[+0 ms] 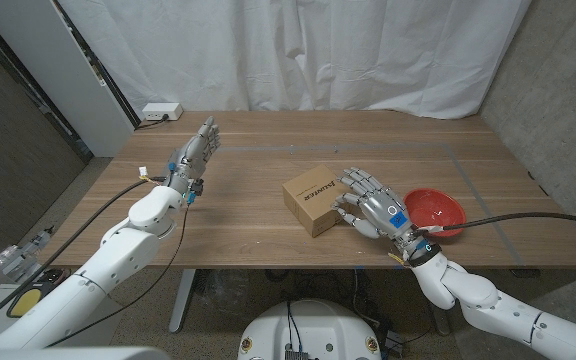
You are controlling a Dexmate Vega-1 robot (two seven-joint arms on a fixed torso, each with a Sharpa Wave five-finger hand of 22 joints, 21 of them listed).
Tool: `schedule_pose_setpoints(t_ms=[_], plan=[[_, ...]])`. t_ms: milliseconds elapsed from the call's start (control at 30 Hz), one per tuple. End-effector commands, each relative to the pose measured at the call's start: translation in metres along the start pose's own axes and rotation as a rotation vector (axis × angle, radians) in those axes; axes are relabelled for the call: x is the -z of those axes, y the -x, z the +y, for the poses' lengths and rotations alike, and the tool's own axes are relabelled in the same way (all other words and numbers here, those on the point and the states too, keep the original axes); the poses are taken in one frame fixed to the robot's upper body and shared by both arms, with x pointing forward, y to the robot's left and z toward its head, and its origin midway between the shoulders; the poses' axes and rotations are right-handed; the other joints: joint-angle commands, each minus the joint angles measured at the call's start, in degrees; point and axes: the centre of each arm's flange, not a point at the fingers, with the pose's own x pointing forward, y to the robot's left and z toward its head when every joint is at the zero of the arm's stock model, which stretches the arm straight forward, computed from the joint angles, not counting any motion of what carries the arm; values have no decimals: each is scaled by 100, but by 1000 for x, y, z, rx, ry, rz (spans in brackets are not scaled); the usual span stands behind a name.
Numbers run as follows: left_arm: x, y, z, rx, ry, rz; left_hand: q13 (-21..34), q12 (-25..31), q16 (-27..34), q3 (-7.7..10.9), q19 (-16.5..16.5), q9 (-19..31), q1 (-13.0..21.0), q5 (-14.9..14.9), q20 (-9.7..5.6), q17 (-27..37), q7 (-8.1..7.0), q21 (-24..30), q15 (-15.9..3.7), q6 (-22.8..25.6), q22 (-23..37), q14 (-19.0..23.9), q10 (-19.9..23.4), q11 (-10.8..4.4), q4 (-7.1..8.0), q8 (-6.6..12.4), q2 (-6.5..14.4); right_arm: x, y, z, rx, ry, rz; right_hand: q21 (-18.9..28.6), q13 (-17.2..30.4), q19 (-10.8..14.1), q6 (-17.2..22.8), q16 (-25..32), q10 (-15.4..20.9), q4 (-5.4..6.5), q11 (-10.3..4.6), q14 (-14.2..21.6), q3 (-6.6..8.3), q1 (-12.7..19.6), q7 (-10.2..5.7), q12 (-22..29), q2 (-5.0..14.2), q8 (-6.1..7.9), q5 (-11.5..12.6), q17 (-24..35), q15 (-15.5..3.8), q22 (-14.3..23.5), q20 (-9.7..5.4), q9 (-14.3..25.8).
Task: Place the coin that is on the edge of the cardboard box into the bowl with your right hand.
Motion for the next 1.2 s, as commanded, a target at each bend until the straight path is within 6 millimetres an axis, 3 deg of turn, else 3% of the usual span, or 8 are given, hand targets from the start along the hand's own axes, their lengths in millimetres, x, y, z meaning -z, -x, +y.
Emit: schedule_pose_setpoints(t_ms=[33, 700, 1200], plan=[[2, -2, 2, 1, 5, 2, 16, 2, 1, -30, -53, 17, 42, -7, -155, 31, 1, -22, 9, 44, 11, -21, 1, 24, -6, -17, 44, -1, -3, 0, -3, 1, -4, 31, 28, 77, 125, 58, 114, 2, -6, 80, -16, 18, 6, 52, 49, 65, -44, 14, -195, 8, -198, -11], [12, -14, 5, 14, 34, 2, 16, 3, 1, -42, -63, 17, 46, -8, -157, 31, 2, -23, 14, 44, 11, -22, 4, 18, -6, -16, 50, 2, -11, -16, -10, 22, -1, 55, 38, 99, 563, 100, 427, 35, -147, 251, -123, -31, 14, 198, 36, 297, -138, 48, -249, 13, -173, -99], [16, -18, 10, 16, 47, 1, 16, 3, 3, -51, -66, 17, 48, -8, -156, 31, 3, -22, 12, 50, 11, -19, 5, 35, -5, -14, 54, 0, -16, -23, -7, 18, 1, 73, 41, 117, 714, 144, 599, 50, -138, 393, -175, -58, 13, 275, 34, 375, -181, 75, -284, 17, -169, -183]])
